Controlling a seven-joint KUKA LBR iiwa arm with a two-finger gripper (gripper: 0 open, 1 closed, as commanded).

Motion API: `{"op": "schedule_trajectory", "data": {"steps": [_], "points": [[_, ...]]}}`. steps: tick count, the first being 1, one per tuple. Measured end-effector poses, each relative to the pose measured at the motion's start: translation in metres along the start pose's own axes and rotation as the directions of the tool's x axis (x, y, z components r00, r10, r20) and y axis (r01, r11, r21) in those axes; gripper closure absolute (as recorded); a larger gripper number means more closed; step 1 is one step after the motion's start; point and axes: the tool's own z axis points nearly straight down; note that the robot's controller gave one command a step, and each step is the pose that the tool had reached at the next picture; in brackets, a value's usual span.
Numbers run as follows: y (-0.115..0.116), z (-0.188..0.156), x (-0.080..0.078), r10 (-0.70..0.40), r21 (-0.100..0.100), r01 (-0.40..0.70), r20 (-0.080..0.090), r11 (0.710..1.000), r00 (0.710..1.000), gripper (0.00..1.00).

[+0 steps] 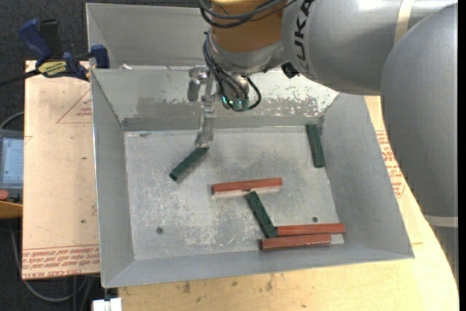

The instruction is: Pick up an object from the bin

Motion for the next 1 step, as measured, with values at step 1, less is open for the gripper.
{"op": "schedule_trajectory", "data": {"steps": [1], "points": [[0.008, 0.1532, 0.0163, -0.573, 0.002, 0.573, 0.003, 0.819, 0.819, 0.0]]}}
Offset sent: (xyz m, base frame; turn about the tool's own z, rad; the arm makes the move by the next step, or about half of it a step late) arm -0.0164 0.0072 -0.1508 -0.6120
